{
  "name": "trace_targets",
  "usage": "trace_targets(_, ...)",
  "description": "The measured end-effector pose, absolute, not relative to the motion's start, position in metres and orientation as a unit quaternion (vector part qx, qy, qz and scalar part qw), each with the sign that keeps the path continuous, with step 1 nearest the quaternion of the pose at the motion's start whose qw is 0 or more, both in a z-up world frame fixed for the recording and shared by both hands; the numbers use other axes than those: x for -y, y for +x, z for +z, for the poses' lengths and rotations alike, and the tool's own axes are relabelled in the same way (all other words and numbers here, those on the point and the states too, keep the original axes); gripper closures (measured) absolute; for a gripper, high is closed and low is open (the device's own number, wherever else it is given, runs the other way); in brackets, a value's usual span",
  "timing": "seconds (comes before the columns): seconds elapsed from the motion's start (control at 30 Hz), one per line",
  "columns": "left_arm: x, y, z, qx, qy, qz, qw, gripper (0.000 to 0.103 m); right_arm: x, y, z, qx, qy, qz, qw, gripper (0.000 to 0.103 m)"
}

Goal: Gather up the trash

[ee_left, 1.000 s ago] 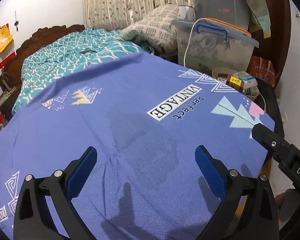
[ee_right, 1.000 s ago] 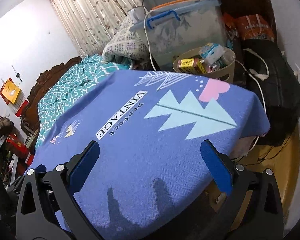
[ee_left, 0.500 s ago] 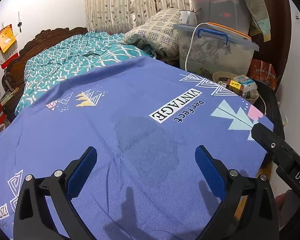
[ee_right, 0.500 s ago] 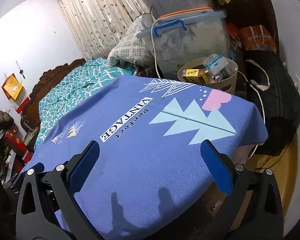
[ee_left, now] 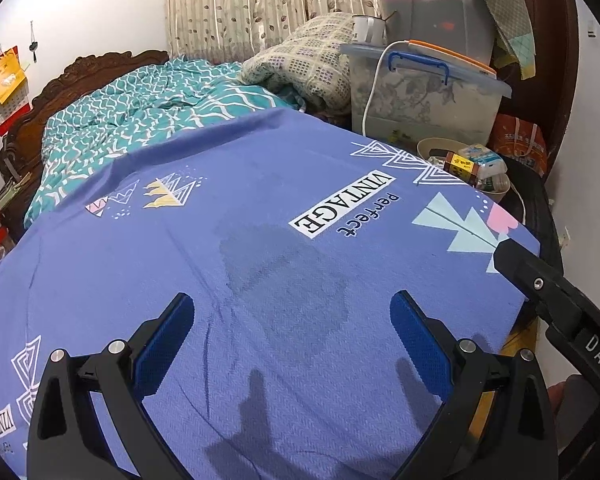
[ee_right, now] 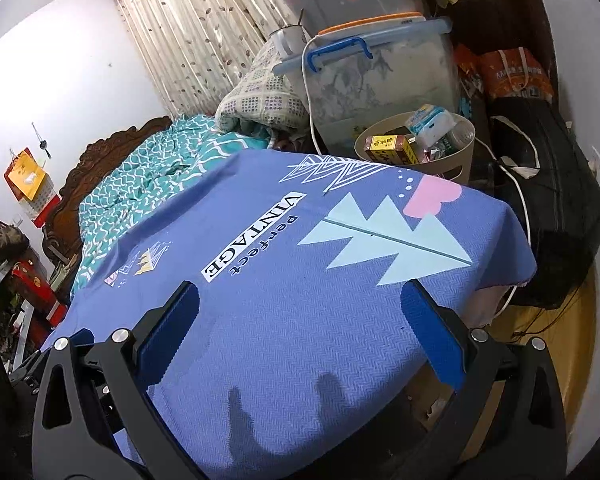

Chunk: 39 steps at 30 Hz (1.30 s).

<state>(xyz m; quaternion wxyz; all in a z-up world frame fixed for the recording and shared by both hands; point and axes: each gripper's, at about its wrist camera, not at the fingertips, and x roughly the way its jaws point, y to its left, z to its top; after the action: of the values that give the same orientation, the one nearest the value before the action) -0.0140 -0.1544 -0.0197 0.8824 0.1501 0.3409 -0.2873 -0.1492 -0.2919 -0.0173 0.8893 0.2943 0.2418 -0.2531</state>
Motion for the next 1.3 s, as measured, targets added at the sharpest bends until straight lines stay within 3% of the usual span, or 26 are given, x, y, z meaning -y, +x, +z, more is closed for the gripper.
trace_targets(1.3,0.160,-0.016,-0.030,-0.371,0.179,-0.285,0.866,0.008,0.291,-0.144,-0.022,-0.254,0.300,-0.244,0.887,0.004)
